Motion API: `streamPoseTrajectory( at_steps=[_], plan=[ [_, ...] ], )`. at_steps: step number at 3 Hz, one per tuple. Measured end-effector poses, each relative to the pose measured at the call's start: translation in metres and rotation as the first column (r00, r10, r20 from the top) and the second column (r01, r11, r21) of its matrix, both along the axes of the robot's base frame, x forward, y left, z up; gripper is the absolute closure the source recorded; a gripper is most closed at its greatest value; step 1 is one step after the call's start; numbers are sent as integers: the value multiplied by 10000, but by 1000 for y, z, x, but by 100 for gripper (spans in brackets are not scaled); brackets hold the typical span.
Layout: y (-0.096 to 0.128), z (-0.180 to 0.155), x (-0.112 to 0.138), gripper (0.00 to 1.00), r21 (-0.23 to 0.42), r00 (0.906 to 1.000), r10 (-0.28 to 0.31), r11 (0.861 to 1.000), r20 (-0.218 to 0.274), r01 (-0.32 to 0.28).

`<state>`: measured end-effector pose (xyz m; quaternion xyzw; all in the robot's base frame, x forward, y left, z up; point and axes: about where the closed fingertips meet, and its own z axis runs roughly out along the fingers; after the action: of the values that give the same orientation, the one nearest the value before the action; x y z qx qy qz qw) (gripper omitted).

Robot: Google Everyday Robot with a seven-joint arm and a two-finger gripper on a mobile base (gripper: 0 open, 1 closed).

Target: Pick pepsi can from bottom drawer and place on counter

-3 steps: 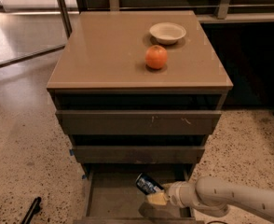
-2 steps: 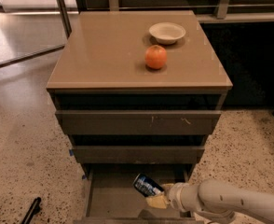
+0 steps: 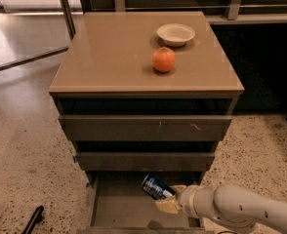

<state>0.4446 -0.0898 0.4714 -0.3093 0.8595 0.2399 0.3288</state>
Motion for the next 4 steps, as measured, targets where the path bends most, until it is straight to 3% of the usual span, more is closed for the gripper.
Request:
streamPoseTrajectory(
  at_steps=[1,2,4],
  plan=[
    [-1,29,1,100,-174,9986,88,9998,516,-79],
    [0,85,-2,100,-588,9894,286,9981,1425,-204],
    [30,190,15,100,-1747,9518,1157,9823,2841,-673]
  ],
)
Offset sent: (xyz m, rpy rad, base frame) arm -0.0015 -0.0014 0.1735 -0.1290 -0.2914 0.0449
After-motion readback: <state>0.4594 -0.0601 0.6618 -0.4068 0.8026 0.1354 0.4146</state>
